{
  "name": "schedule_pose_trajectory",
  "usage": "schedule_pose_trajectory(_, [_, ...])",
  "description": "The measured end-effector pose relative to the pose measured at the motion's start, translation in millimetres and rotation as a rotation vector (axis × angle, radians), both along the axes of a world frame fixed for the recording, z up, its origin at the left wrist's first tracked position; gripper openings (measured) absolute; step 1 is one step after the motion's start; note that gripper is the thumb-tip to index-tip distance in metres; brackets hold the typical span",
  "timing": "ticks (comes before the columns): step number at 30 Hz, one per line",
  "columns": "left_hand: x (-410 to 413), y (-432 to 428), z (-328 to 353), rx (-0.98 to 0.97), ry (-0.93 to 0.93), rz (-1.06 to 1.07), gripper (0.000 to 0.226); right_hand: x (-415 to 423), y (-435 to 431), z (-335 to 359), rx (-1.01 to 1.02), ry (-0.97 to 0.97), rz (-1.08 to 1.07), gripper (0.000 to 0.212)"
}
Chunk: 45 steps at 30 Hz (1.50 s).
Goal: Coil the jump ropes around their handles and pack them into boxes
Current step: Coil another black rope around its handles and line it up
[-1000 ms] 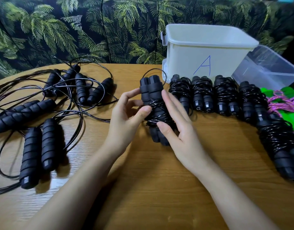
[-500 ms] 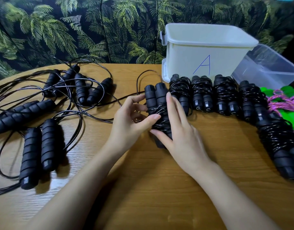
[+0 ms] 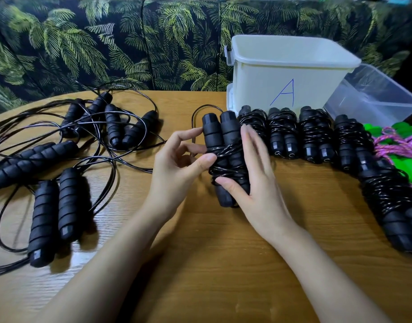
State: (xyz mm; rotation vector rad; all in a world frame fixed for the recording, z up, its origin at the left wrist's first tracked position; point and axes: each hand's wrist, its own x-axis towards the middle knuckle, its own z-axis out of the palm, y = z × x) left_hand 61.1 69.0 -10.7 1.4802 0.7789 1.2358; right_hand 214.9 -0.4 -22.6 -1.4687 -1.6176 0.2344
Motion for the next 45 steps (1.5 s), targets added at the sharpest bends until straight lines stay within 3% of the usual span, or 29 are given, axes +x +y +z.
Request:
schedule_pose_trajectory(6, [2,-2,0,0.024,0.004,0.051,0.051,-5,-2,-1,0.134,-0.203,-0.097,0.067])
schedule_pose_trajectory(10, [4,-4,-1,0.023,0.031,0.074,0.051,-10,-2,-1,0.077,-0.358,-0.148,0.071])
schedule_pose_trajectory(14, [5,-7,2,0.05,0.037,0.027,0.061,-11,-3,2,0.014,-0.346,-0.209,0.101])
schedule_pose_trajectory(17, [4,-9,4,0.074,0.045,-0.017,0.063,-10,-2,3,-0.011,-0.35,-0.282,0.112])
schedule_pose_trajectory(25, [3,-5,0,0.113,0.065,-0.033,0.051,-8,-2,-4,0.066,-0.248,-0.29,0.095])
schedule_pose_trajectory(30, [2,0,0,-0.03,-0.028,-0.06,0.058,-9,-1,-5,0.091,-0.108,-0.22,0.091])
schedule_pose_trajectory(36, [2,-1,0,-0.09,-0.04,-0.072,0.047,-7,-2,-2,0.143,-0.019,-0.091,0.083])
schedule_pose_trajectory(41, [4,-5,1,-0.059,-0.006,-0.011,0.048,-12,-4,-3,0.144,-0.119,-0.113,0.074])
schedule_pose_trajectory(45, [6,-10,1,-0.025,0.024,-0.01,0.046,-16,-4,-2,0.087,-0.347,-0.263,0.1])
